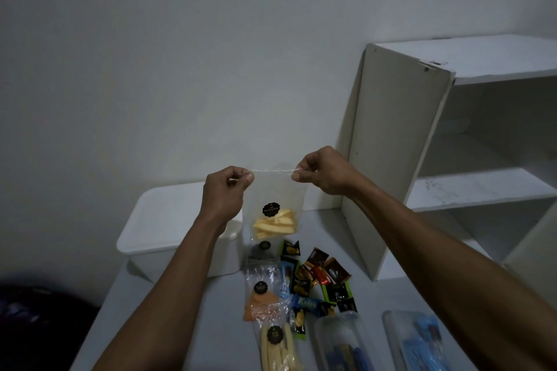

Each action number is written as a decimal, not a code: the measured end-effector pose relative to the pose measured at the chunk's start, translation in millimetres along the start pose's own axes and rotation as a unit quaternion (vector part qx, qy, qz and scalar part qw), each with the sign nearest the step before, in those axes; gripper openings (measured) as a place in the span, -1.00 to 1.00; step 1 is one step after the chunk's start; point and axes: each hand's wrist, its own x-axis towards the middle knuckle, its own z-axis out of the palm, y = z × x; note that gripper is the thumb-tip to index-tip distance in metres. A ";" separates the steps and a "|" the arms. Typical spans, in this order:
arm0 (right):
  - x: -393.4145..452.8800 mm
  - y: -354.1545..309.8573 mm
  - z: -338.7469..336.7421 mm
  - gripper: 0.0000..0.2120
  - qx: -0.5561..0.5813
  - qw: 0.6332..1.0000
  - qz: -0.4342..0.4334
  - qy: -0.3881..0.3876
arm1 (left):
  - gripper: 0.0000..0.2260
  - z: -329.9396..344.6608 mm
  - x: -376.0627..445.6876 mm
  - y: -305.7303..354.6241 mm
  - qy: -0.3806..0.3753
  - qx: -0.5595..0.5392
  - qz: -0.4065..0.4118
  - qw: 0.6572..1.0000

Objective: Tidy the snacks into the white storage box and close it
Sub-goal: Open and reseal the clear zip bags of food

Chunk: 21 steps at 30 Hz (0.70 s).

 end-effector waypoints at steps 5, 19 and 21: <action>-1.3 4.2 0.5 -0.86 0.009 1.000 0.007 0.022 | -0.93 0.3 0.9 -2.2 0.001 -0.004 0.001 1.000; -10.6 7.3 -4.2 -0.89 0.071 0.997 0.012 0.031 | -0.96 -3.2 1.3 0.9 0.007 -0.026 -0.014 1.000; -10.7 7.7 -2.5 -0.89 0.062 0.997 0.010 0.045 | -0.97 -1.6 0.5 1.2 0.010 -0.025 -0.018 0.999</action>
